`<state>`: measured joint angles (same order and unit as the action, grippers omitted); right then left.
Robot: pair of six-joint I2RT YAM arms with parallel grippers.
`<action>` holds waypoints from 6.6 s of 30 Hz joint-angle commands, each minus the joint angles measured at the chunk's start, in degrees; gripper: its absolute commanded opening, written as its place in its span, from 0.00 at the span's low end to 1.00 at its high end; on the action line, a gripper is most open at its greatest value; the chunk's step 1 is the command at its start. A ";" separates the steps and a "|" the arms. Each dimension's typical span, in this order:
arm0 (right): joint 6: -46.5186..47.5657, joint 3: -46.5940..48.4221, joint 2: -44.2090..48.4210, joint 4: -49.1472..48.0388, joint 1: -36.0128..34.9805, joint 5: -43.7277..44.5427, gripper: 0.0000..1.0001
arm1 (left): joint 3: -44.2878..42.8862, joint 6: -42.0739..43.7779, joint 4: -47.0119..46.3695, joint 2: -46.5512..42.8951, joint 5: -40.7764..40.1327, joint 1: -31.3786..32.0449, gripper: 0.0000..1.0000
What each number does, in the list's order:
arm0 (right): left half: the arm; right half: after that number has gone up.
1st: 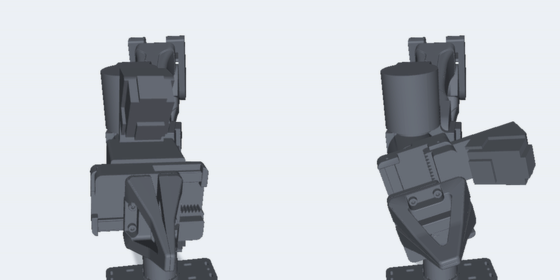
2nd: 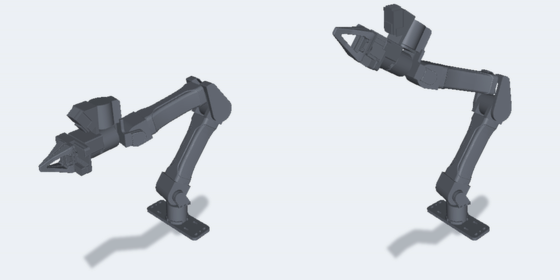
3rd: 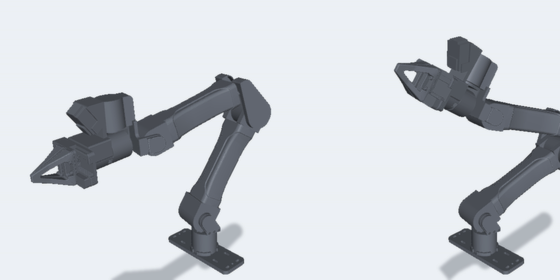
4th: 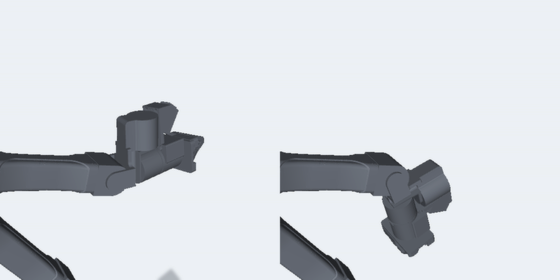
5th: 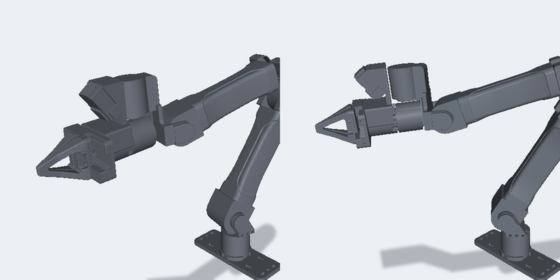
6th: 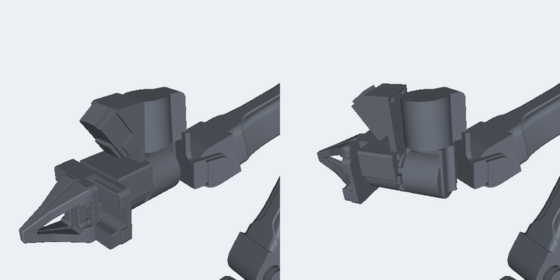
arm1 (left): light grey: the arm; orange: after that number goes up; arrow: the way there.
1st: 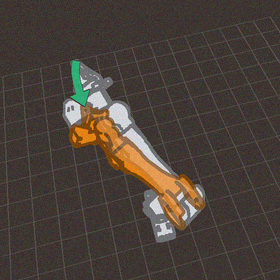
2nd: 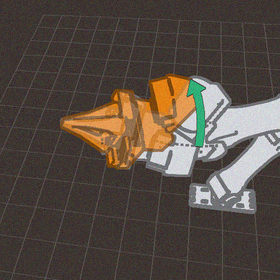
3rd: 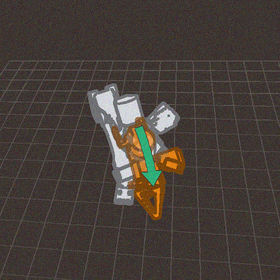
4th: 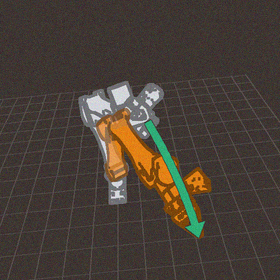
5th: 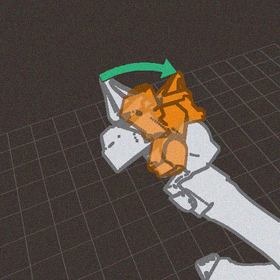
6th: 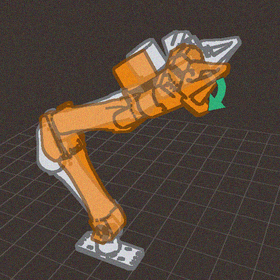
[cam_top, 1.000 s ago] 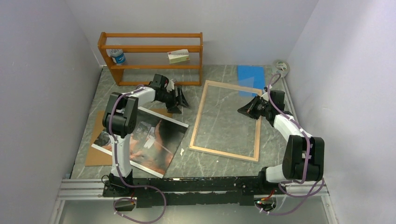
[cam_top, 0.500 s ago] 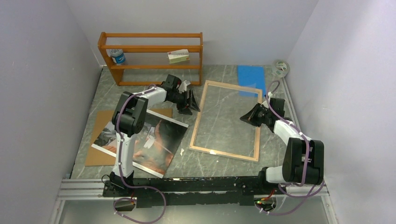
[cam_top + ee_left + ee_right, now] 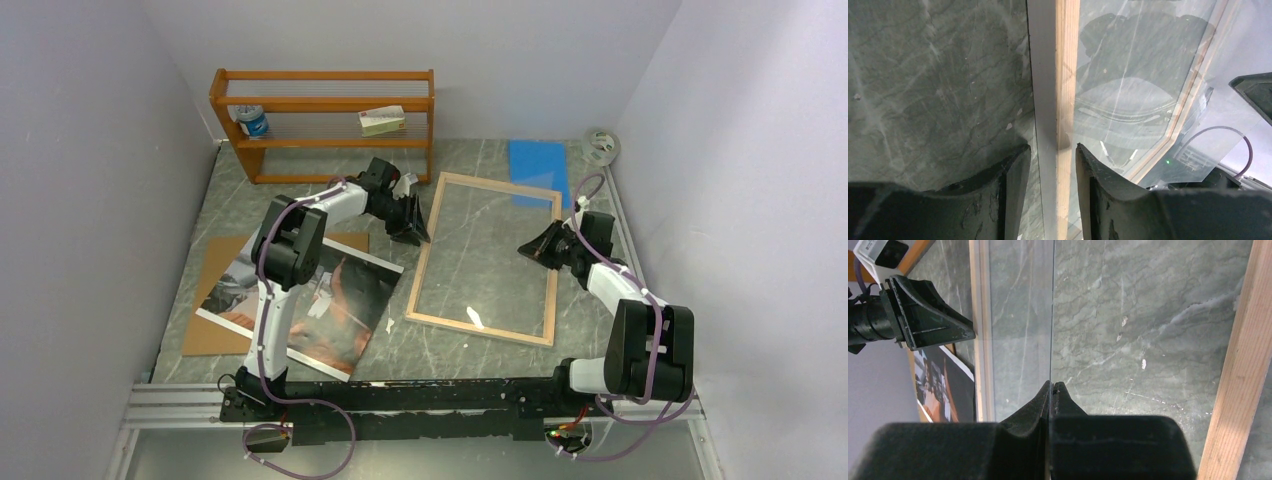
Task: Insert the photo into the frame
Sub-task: Place the photo frame item in the photo frame.
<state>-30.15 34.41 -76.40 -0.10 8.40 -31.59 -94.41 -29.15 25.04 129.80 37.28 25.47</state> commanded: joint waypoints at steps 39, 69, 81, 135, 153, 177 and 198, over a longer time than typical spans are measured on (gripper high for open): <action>11.08 3.54 -0.73 0.36 0.74 -1.51 0.01 | -3.68 4.00 13.28 10.20 -12.64 2.47 0.42; 12.46 5.14 -0.70 -1.79 0.65 0.50 0.02 | -4.99 4.80 15.79 13.18 -13.55 3.00 0.49; 12.00 4.21 -1.84 -4.34 0.56 -0.85 0.02 | -4.82 4.62 15.82 13.47 -13.28 3.09 0.49; 0.43 6.47 -4.36 12.40 0.56 8.31 0.53 | -1.12 1.11 10.05 9.15 -11.99 1.58 0.42; 1.36 6.21 -5.75 8.63 0.56 -4.37 0.20 | 1.19 2.70 6.47 7.57 -10.65 0.98 0.44; 1.67 12.56 -6.26 25.14 0.56 4.94 0.66 | 1.97 3.07 6.66 5.29 -17.16 -0.78 0.41; 3.16 14.89 0.54 34.04 0.57 29.36 0.75 | 1.26 3.53 6.65 4.24 -14.25 -1.22 0.55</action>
<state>-27.40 48.80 -75.53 34.39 9.06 -6.04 -95.92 -30.61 27.11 130.52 35.64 25.65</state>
